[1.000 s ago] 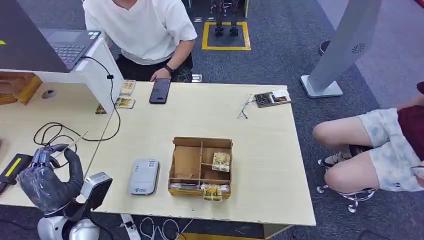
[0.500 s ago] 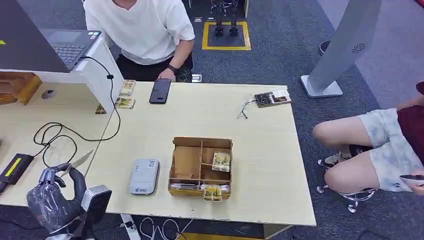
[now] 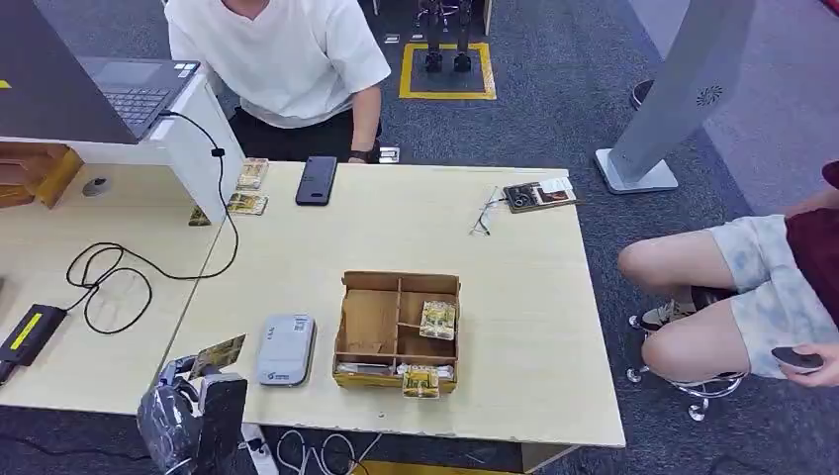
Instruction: Pass the card to the sensor for recognition and then transmit it.
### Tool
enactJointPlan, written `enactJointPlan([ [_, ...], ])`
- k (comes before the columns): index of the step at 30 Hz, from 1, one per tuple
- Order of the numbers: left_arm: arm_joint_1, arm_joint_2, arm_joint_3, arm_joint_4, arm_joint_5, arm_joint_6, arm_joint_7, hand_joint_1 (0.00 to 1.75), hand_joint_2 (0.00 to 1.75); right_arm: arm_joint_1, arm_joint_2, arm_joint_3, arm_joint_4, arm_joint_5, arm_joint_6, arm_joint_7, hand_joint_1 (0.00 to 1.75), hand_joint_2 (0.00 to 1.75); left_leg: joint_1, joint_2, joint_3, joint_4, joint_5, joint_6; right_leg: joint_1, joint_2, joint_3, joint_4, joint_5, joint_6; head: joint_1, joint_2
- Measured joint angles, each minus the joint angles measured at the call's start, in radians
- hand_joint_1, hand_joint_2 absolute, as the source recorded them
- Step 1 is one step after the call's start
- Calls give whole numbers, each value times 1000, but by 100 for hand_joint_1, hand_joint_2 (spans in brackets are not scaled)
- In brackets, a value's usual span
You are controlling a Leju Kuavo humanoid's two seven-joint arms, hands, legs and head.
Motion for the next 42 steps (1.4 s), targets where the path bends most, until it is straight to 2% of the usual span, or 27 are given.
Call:
enactJointPlan([
  [6, 0, 13, -12, 25, 150, -75, 6, 175, 175, 1, 0, 0, -2, 8, 0, 5, 0, 175, 0, 0, 0, 0, 0, 0, 0, 0, 0, 0, 0, 0, 0, 0],
  [11, -1, 21, -12, 53, 231, -114, -3, 175, 175, 1, 0, 0, -3, 10, 0, 4, 0, 175, 0, 0, 0, 0, 0, 0, 0, 0, 0, 0, 0, 0, 0, 0],
  [19, -8, 35, -12, 115, 281, -134, -3, 175, 175, 2, 0, 0, -3, 22, -1, 3, 0, 175, 0, 0, 0, 0, 0, 0, 0, 0, 0, 0, 0, 0, 0, 0],
  [23, -19, 42, -11, 143, 348, -151, -20, 175, 175, 2, 0, 0, -3, 25, -4, 3, 0, 175, 0, 0, 0, 0, 0, 0, 0, 0, 0, 0, 0, 0, 0, 0],
  [28, -33, 46, -11, 166, 485, -191, -48, 175, 175, 3, 0, 0, -3, 26, -8, -2, 0, 175, 0, 0, 0, 0, 0, 0, 0, 0, 0, 0, 0, 0, 0, 0],
  [30, -39, 47, -11, 175, 588, -221, -63, 175, 175, 3, 0, 0, -2, 27, -9, -5, 0, 175, 0, 0, 0, 0, 0, 0, 0, 0, 0, 0, 0, 0, 0, 0],
  [38, -55, 47, -2, 195, 868, -301, -84, 175, 175, 4, 1, 0, -2, 37, -18, -13, 0, 175, 0, 0, 0, 0, 0, 0, 0, 0, 0, 0, 0, 0, 0, 0],
  [42, -57, 47, 3, 196, 939, -310, -87, 175, 175, 4, 1, 0, -2, 40, -19, -14, 0, 175, 0, 0, 0, 0, 0, 0, 0, 0, 0, 0, 0, 0, 0, 0],
])
